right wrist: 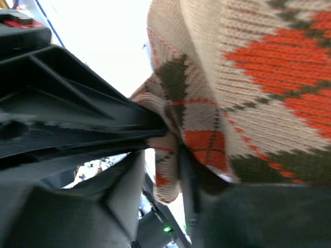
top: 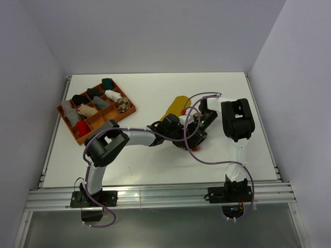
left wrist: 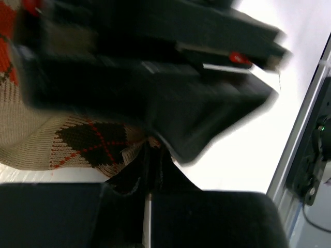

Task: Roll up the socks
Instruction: Roll the sock at the center of the board.

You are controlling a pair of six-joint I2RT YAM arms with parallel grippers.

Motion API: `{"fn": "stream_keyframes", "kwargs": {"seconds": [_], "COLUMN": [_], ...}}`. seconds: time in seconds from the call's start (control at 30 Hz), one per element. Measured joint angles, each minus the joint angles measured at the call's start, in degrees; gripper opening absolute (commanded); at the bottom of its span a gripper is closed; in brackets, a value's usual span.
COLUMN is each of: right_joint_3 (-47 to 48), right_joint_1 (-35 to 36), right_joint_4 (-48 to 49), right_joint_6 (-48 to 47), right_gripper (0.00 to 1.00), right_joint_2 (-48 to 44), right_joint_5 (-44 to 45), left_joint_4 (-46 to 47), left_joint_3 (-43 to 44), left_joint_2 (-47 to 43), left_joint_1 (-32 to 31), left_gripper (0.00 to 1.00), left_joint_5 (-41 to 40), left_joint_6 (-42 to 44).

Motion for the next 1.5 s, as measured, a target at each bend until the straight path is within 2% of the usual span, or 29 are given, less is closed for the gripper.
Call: {"fn": "stream_keyframes", "kwargs": {"seconds": [0.03, 0.23, 0.53, 0.67, 0.8, 1.0, 1.13, 1.27, 1.5], "right_joint_3": [-0.2, -2.8, -7.7, -13.6, -20.9, -30.6, -36.2, -40.0, -42.1], "right_joint_1": [0.0, -0.8, -6.8, -9.8, -9.6, -6.5, 0.2, 7.4, 11.3], "right_joint_4": [0.0, 3.0, 16.4, 22.9, 28.3, 34.1, 37.5, 39.7, 42.9], "right_joint_6": [0.4, 2.5, 3.9, 3.9, 2.6, -2.6, -6.1, -8.0, -9.2], "right_gripper": [0.50, 0.66, 0.66, 0.64, 0.64, 0.68, 0.71, 0.72, 0.71], "right_joint_2": [-0.3, -5.4, -16.3, -23.8, -32.6, -45.4, -51.4, -52.9, -53.3], "right_joint_5": [0.0, 1.1, 3.0, 4.2, 4.5, 4.2, 5.7, 7.7, 10.8], "left_joint_4": [-0.7, -3.0, -5.4, -5.5, -6.8, -7.4, -10.4, -13.7, -15.5], "left_joint_3": [0.9, 3.7, 4.1, 3.8, 3.8, 2.8, 4.9, 7.4, 8.0], "left_joint_2": [0.5, 2.4, 2.5, 3.2, 3.8, 4.9, 6.3, 7.7, 8.5], "left_joint_1": [0.0, 0.3, 1.3, 2.8, 4.9, 7.8, 8.5, 8.5, 8.5], "left_gripper": [0.00, 0.00, 0.00, 0.00, 0.00, 0.00, 0.00, 0.00, 0.00], "left_joint_5": [0.0, 0.5, 2.6, 6.8, 11.0, 17.6, 20.5, 21.9, 24.1], "left_joint_6": [-0.6, -7.4, -15.5, -19.5, -23.3, -29.0, -29.7, -29.5, -29.6]}}
